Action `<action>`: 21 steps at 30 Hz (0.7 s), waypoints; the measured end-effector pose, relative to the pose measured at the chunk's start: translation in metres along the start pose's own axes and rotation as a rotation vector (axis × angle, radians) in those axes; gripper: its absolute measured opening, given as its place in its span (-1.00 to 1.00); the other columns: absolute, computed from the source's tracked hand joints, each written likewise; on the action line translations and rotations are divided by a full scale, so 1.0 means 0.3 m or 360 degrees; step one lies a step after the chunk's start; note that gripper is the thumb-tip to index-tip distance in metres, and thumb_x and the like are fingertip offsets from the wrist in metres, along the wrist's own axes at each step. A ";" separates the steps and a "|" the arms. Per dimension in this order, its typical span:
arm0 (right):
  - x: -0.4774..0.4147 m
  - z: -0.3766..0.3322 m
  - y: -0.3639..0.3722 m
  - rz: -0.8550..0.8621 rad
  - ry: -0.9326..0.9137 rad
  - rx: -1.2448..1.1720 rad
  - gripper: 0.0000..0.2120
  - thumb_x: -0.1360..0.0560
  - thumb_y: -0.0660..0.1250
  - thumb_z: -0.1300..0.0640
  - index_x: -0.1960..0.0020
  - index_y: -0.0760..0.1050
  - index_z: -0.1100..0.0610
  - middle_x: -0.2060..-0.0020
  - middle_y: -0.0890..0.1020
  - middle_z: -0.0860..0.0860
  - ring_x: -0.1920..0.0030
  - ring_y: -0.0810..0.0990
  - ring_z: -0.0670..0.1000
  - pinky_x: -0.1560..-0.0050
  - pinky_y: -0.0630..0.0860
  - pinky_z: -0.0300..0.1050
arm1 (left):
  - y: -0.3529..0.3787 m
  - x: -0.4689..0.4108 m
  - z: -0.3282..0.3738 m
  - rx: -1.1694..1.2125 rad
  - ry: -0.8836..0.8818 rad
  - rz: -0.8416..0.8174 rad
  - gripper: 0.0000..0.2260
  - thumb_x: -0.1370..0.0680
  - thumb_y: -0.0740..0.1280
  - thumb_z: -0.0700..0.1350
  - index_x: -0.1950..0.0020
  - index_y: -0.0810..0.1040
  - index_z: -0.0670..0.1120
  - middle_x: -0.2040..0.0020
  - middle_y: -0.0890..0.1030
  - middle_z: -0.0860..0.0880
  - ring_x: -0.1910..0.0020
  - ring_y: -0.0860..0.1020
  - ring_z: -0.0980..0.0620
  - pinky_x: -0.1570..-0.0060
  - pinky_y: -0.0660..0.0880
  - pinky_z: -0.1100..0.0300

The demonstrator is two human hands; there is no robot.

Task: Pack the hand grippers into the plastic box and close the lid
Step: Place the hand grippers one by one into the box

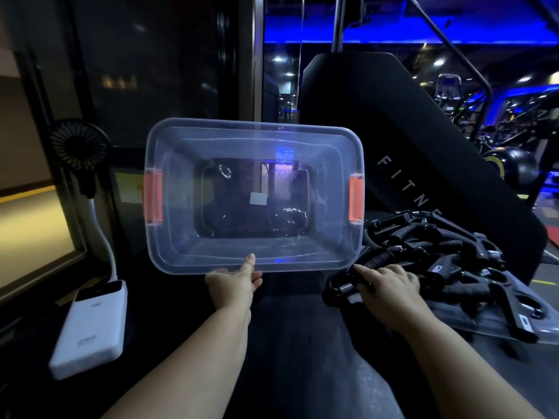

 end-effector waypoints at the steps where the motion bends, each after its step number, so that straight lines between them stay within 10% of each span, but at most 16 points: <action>1: 0.000 -0.003 -0.007 -0.0017 -0.0010 -0.0008 -0.57 -0.59 0.09 -0.11 -0.45 0.23 -0.24 -0.18 0.54 -0.12 -0.36 0.28 0.01 -0.31 0.16 -0.02 | 0.000 0.000 0.000 -0.0004 -0.0007 0.0000 -0.51 -0.48 0.44 -0.23 -0.28 0.24 -0.22 0.14 0.57 -0.22 0.33 0.58 -0.05 0.30 0.58 0.13; 11: 0.012 -0.029 -0.058 0.0379 -0.0378 -0.0164 -0.66 -0.07 0.62 -0.08 0.18 0.67 -0.13 0.42 0.60 -0.11 0.21 0.61 0.10 0.05 0.43 0.03 | -0.008 -0.015 -0.010 -0.0027 -0.0002 0.0031 -0.56 -0.47 0.45 -0.22 -0.20 0.26 -0.21 0.04 0.61 -0.29 0.24 0.63 -0.05 0.27 0.59 0.13; 21: 0.044 -0.102 -0.163 0.0704 -0.0337 -0.1205 -0.80 -0.30 0.58 0.14 0.10 0.66 0.05 0.22 0.66 -0.14 0.24 0.61 -0.14 0.18 0.55 -0.12 | -0.009 -0.021 -0.015 -0.0041 0.0007 0.0029 -0.57 -0.46 0.46 -0.20 -0.15 0.26 -0.19 0.10 0.62 -0.27 0.20 0.65 -0.10 0.13 0.63 0.02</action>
Point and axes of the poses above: each hand's wrist, its own x-axis away from the middle knuckle, its own y-axis out of the palm, z = x × y, the point moved 5 cm from there along -x, towards the middle knuckle
